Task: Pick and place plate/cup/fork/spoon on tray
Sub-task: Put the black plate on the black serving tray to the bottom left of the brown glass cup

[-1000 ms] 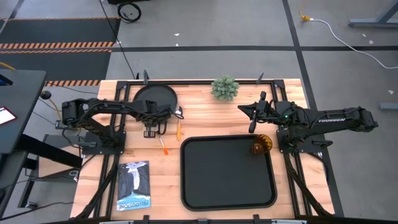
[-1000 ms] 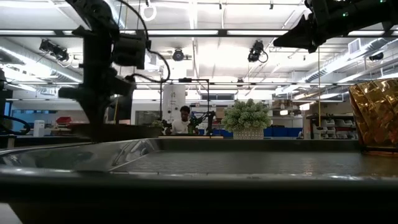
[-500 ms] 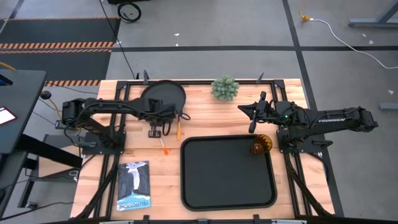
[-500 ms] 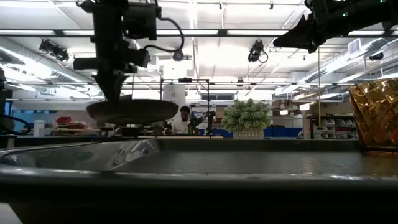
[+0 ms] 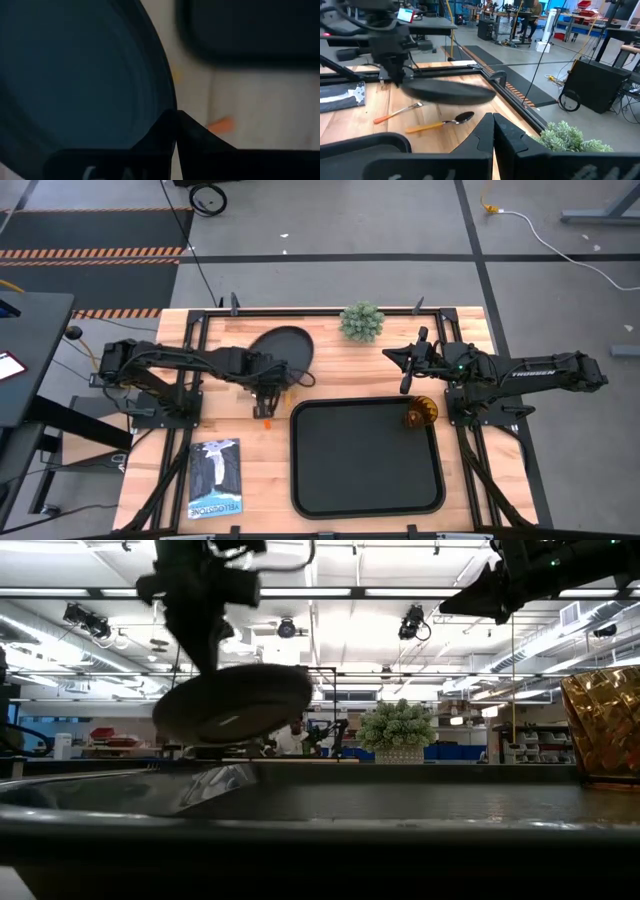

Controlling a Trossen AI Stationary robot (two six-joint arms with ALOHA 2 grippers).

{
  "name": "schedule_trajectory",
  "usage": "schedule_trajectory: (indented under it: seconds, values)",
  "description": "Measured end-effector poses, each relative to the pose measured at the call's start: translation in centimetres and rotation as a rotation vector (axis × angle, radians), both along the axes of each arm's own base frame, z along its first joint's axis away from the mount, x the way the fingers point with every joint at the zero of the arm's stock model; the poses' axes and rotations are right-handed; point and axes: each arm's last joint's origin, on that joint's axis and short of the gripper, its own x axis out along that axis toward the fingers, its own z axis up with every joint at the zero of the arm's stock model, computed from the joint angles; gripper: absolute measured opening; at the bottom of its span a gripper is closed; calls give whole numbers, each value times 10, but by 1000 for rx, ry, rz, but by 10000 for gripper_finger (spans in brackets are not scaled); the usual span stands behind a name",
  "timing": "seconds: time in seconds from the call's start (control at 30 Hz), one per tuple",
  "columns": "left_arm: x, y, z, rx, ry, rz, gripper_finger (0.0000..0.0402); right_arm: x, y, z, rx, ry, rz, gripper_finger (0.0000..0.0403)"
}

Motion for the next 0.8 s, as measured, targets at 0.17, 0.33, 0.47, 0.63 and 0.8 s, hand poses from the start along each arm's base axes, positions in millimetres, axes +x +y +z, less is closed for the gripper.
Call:
schedule_trajectory:
  seconds: [0.17, 0.33, 0.47, 0.63, 0.8]
  values:
    - [29, -28, 0, 7, -7, -90, 10, 0, 0, 2, -13, -14, 1, 9]
    - [66, -58, -11, 35, 50, -237, 10, 0, 0, 1, -17, -3, 1, 9]
    - [93, -80, -15, 58, 92, -344, 10, 0, 0, 0, -15, 3, 1, 9]
    - [120, -108, -6, 118, 77, -490, 10, 0, 0, 0, -16, 4, 1, 9]
    - [136, -132, -5, 146, 80, -627, 10, 0, 0, 0, -22, 10, 2, 9]
